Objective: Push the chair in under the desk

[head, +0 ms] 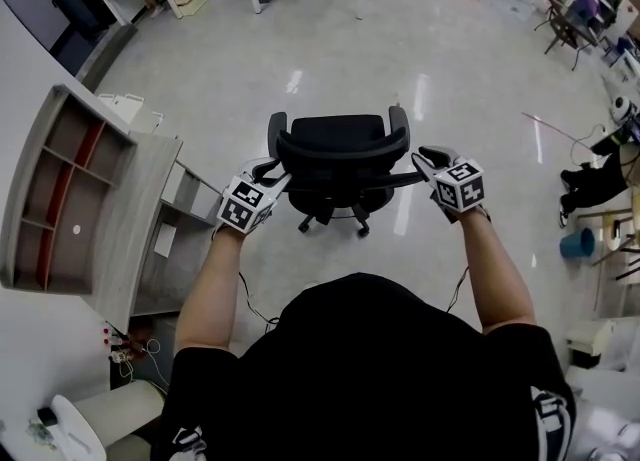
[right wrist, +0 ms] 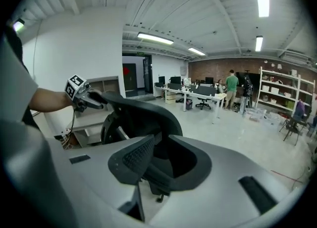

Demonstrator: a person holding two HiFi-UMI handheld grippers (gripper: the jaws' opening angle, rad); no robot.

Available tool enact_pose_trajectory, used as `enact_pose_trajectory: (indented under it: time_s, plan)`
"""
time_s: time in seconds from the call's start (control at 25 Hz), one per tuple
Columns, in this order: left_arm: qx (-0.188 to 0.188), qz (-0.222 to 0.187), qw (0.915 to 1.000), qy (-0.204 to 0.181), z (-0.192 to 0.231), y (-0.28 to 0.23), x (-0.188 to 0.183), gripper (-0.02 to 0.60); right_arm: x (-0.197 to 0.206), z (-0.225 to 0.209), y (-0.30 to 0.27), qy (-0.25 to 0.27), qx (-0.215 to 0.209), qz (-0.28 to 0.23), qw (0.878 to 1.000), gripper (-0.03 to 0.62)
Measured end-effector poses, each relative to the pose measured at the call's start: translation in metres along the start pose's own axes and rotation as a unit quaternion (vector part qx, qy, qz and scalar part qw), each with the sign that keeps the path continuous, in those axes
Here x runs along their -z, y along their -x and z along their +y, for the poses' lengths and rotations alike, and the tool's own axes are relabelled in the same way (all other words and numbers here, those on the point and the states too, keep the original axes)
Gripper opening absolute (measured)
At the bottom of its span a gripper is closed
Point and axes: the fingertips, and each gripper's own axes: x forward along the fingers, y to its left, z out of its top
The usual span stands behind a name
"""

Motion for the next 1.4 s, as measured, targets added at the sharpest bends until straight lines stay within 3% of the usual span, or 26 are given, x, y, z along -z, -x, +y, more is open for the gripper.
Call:
enact_pose_trajectory:
  time_s: [0.2, 0.44, 0.6, 0.84, 0.96, 1.2, 1.4]
  plan:
    - [0.052, 0.056, 0.9965, -0.034, -0.019, -0.021, 0.026, 0.186, 0.024, 0.016, -0.015, 0.042, -0.048, 0.043, 0.997, 0.136]
    - [0.091, 0.14, 0.9814, -0.095, -0.031, -0.051, 0.072, 0.244, 0.057, 0.035, -0.035, 0.125, -0.095, 0.104, 0.982, 0.207]
    - [0.115, 0.178, 0.9682, -0.132, -0.037, -0.063, 0.094, 0.266, 0.076, 0.043, -0.047, 0.194, -0.114, 0.149, 0.963, 0.244]
    - [0.113, 0.238, 0.9412, -0.211, -0.032, -0.079, 0.119, 0.287, 0.1, 0.034, -0.066, 0.262, -0.105, 0.205, 0.937, 0.264]
    - [0.117, 0.253, 0.935, -0.219, -0.028, -0.088, 0.126, 0.295, 0.115, 0.027, -0.073, 0.289, -0.104, 0.239, 0.921, 0.279]
    - [0.133, 0.297, 0.9132, -0.245, -0.024, -0.101, 0.15, 0.299, 0.138, 0.024, -0.089, 0.345, -0.119, 0.284, 0.887, 0.291]
    - [0.146, 0.324, 0.9, -0.252, -0.026, -0.112, 0.164, 0.299, 0.159, 0.019, -0.101, 0.372, -0.131, 0.318, 0.862, 0.29]
